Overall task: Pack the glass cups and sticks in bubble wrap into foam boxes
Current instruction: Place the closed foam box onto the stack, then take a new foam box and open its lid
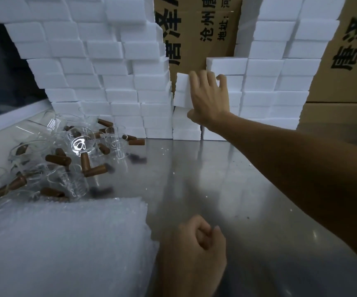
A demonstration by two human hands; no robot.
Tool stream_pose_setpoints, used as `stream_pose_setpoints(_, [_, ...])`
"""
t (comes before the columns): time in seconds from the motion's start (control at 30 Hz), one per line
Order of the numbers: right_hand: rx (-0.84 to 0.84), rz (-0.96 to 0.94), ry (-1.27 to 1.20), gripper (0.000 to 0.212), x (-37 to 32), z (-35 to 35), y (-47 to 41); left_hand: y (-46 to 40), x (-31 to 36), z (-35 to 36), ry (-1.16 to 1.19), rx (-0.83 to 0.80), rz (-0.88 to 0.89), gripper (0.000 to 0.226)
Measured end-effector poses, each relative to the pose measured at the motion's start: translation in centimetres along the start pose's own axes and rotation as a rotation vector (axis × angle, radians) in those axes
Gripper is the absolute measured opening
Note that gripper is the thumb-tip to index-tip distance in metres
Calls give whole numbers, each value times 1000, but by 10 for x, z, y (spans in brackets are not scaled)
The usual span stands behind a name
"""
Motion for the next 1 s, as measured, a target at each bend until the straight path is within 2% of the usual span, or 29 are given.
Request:
stream_pose_setpoints(0.1, [82, 10, -88, 88, 9, -25, 47, 2, 0, -2, 11, -23, 51, 13])
stream_pose_setpoints(0.23, [182, -15, -298, 88, 19, -59, 129, 2, 2, -6, 10, 14, 84, 27])
stream_pose_setpoints(0.3, [172, -40, -372, 88, 24, -67, 173, 6, 4, -9, 9, 72, 113, 19])
stream_pose_setpoints(0.37, [150, -46, -437, 86, 31, -69, 216, 16, 18, -16, -72, 174, 232, 13])
stream_pose_setpoints(0.43, [111, -29, -518, 86, 39, -66, 252, 29, 35, -22, -177, 288, 395, 32])
stream_pose_setpoints(0.5, [58, -36, -623, 88, 48, -60, 278, 39, 44, -27, -190, 366, 481, 46])
stream_pose_setpoints(0.6, [-38, -126, -838, 88, 60, -55, 296, 42, 42, -34, -101, 424, 388, 64])
stream_pose_setpoints(0.67, [-54, -186, -955, 86, 65, -54, 301, 40, 36, -37, 60, 374, 244, 67])
stream_pose_setpoints(0.77, [-133, -174, -966, 83, 65, -48, 307, 37, 25, -35, 261, 268, 71, 44])
stream_pose_setpoints(0.87, [-171, -107, -985, 84, 64, -43, 309, 36, 18, -39, 286, 302, 21, 17])
stream_pose_setpoints(1.0, [-229, -101, -1076, 91, 61, -36, 311, 35, 13, -41, 303, 295, -6, 13])
Point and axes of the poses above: each hand's wrist, its own y-axis away from the middle knuckle, its own z-axis out of the palm, x = y × z, the point moved 6 cm from there along -y, towards the middle knuckle, and after that the axes turned 11 degrees about -x, right-handed, at the moved point
